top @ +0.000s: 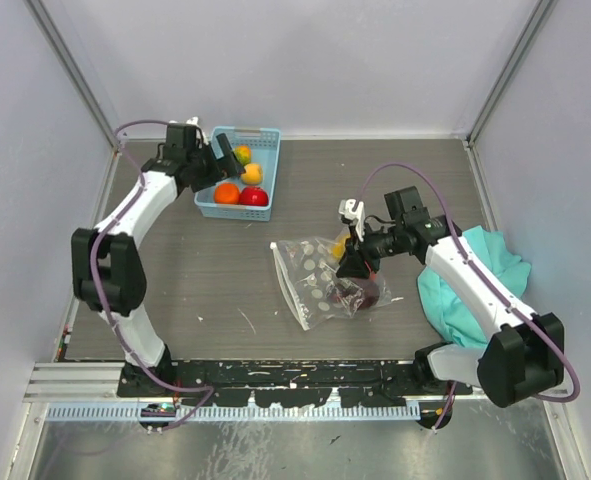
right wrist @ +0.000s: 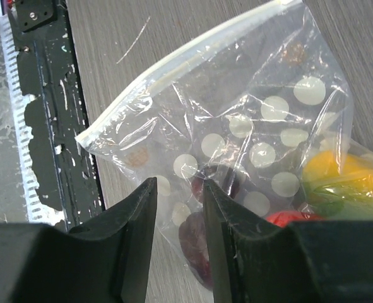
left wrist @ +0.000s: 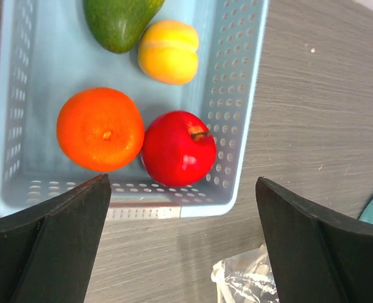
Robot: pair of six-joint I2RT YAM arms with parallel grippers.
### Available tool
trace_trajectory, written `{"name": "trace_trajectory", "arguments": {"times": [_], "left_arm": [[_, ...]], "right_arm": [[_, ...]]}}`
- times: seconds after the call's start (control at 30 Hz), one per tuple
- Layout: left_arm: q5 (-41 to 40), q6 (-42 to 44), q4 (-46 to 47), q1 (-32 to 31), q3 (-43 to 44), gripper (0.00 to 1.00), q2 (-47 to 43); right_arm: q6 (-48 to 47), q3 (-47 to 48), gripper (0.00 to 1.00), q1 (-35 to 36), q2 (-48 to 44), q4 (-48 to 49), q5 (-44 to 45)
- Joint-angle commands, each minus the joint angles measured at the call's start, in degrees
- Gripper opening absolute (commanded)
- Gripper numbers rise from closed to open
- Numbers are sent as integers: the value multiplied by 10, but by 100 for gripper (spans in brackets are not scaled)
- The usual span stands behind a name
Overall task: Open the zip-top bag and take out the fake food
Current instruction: Place the fake fruit in the bin, then open the zipper of the food storage bag at the center of the board.
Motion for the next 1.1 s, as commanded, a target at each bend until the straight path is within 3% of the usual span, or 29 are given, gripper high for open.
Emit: {"name": "trace_trajectory", "arguments": {"times": [0.0, 0.23, 0.47, 0.53, 0.63, 0.83, 0.9, 1.07], "left_arm": [[-4, 35, 71, 2, -68, 98, -109], [3, 61, 79, 2, -209, 98, -262], [40, 69, 94, 2, -351, 98, -442], [44, 64, 99, 2, -387, 98, -495], [54, 54, 113, 3, -439, 98, -562], [89, -13, 178, 2, -563, 98, -681], [115, -46, 200, 2, -596, 98, -709], [153, -122, 208, 2, -650, 97, -758]], "right_arm": [[-38, 9, 42, -2, -34, -10, -50], [-95, -1, 49, 2, -66, -27, -75], [-145, -14, 64, 14, -91, -26, -80], [-162, -10, 73, 27, -91, -30, -69], [-200, -9, 99, 56, -100, -35, -47], [-337, -14, 100, 92, -108, -69, -62], [-318, -4, 100, 103, -95, -58, -56], [-146, -2, 100, 167, -77, 55, 46]]}}
